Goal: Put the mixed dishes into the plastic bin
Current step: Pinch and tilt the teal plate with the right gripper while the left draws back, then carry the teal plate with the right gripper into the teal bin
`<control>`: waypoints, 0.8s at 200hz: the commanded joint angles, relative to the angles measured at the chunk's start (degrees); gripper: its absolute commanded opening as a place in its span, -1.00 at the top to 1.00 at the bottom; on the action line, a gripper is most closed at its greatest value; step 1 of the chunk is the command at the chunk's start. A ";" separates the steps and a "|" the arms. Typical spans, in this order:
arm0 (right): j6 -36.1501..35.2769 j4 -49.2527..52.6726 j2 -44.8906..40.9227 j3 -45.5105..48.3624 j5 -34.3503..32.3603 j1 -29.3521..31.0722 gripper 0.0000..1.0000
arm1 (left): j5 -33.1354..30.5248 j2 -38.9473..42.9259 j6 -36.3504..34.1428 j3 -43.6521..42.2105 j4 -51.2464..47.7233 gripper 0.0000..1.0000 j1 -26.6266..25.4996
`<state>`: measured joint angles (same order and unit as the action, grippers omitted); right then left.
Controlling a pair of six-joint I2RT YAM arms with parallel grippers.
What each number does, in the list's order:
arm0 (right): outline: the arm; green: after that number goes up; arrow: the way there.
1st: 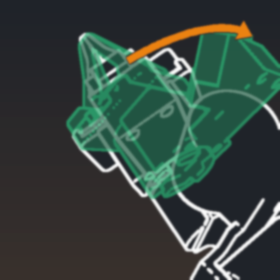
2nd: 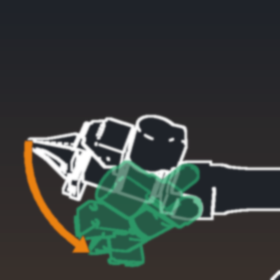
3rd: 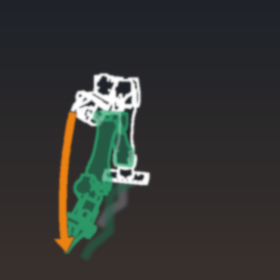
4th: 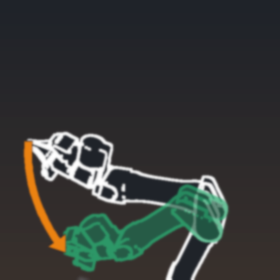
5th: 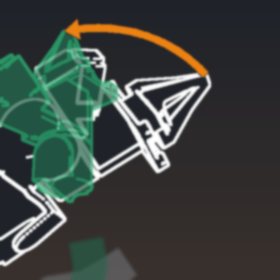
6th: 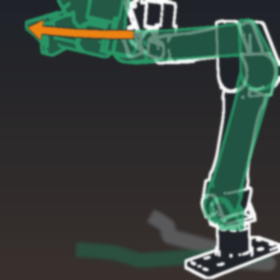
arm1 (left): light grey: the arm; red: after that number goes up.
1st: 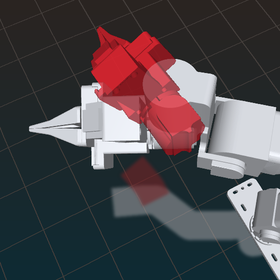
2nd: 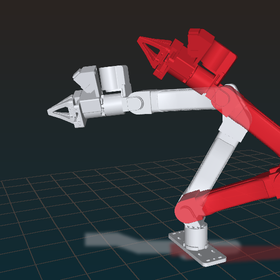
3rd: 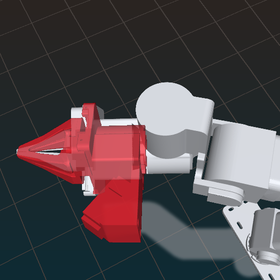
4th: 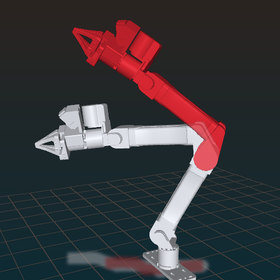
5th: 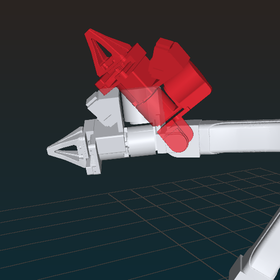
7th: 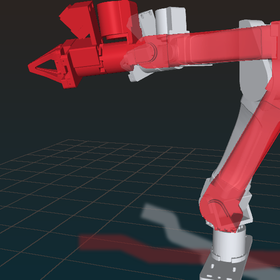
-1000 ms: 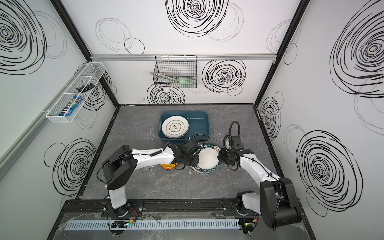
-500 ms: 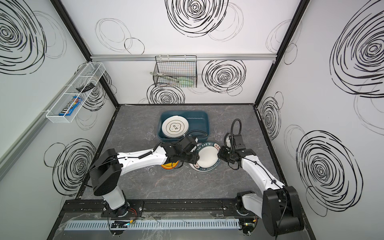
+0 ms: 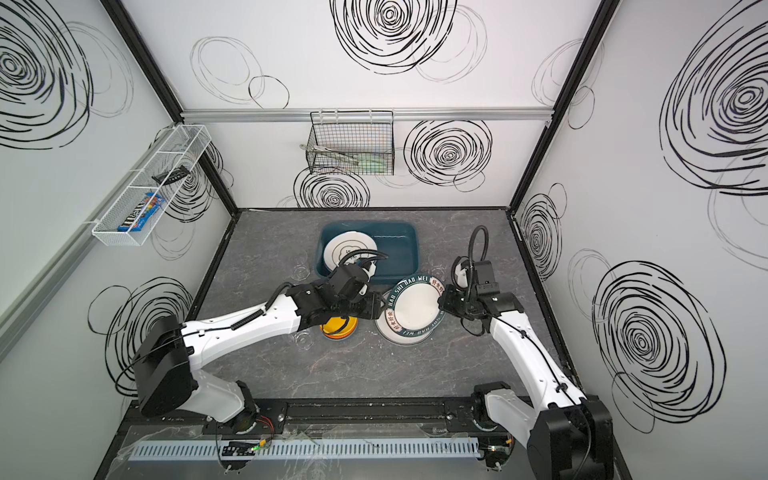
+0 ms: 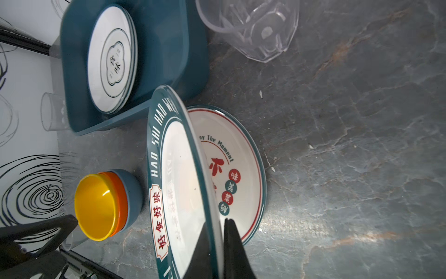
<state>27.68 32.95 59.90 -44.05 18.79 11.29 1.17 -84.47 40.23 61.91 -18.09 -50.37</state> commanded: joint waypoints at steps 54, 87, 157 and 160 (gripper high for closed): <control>-0.55 0.01 0.76 -8.47 7.08 0.30 1.00 | 3.30 13.41 2.04 -6.75 2.33 -0.29 8.25; 1.00 -4.17 5.04 -10.48 7.26 1.73 1.00 | 6.27 18.09 2.38 -9.99 2.61 -0.36 13.66; 4.02 -11.70 18.18 -17.63 4.14 5.91 1.00 | 12.00 23.84 2.27 -14.40 2.01 -0.39 23.46; 4.16 -11.92 18.72 -18.11 4.01 6.12 1.00 | 12.18 24.00 2.23 -14.49 1.98 -0.39 23.71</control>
<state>29.78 26.96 75.85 -57.89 23.27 16.08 10.44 -62.37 42.24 48.45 -17.45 -28.51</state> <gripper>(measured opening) 0.091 0.692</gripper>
